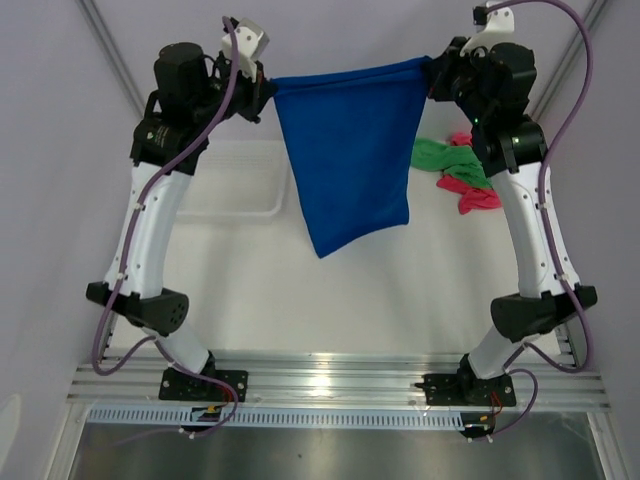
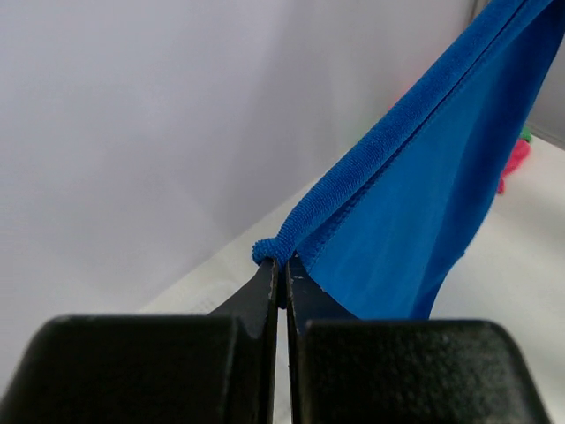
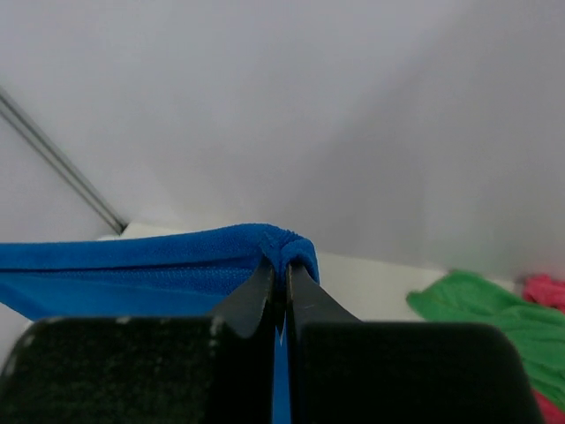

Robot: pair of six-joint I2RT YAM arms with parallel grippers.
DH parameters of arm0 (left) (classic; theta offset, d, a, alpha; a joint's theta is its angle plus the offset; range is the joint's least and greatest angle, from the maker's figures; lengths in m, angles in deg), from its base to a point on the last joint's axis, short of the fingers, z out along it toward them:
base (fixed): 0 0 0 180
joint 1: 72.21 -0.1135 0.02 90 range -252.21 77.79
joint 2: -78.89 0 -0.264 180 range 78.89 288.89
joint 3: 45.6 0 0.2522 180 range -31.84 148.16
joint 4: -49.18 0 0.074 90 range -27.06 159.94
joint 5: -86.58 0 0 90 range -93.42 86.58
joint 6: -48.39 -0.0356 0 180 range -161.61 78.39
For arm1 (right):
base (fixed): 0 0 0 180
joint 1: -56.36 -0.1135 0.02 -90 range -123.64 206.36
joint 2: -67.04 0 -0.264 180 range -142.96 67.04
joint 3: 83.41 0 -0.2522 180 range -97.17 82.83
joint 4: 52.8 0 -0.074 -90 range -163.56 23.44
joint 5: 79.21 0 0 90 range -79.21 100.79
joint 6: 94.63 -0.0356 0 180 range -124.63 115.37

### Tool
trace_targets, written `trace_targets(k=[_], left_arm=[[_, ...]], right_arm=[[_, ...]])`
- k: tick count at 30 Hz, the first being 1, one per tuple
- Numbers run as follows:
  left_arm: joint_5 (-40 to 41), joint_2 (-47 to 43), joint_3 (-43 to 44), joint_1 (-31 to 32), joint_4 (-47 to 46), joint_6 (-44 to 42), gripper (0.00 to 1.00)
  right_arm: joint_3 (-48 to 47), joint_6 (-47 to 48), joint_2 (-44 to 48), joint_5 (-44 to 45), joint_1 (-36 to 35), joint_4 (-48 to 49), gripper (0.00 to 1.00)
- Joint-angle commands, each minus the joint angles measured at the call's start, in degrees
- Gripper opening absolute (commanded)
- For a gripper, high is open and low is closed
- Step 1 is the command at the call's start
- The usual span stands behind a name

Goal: Roll the towels
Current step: Flatten the towel

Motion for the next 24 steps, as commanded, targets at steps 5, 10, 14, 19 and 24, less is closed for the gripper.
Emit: trace_targets(k=[5, 10, 14, 19, 24], left_arm=[[12.3, 9.7, 12.9, -1.7, -10.2, -0.2, 0.01], [13.5, 15.4, 17.4, -2.1, -16.0, -1.9, 0.01], [14.4, 17.9, 19.4, -2.4, -19.8, -4.4, 0.01], [14.4, 19.5, 20.3, -3.1, -21.7, -5.1, 0.01], [14.0, 20.6, 20.0, -3.6, -23.0, -6.7, 0.01]], right_arm=[[-18.4, -4.7, -15.0, 1.8, 5.2, 8.9, 0.0], [-27.5, -10.1, -23.5, 3.1, 8.1, 16.6, 0.0], [-28.5, -9.7, -25.9, 5.0, 8.7, 23.3, 0.0], [-29.6, -8.9, -28.6, 3.8, 8.8, 25.8, 0.0], [-29.8, -5.9, -29.7, 1.0, 8.6, 27.3, 0.0]])
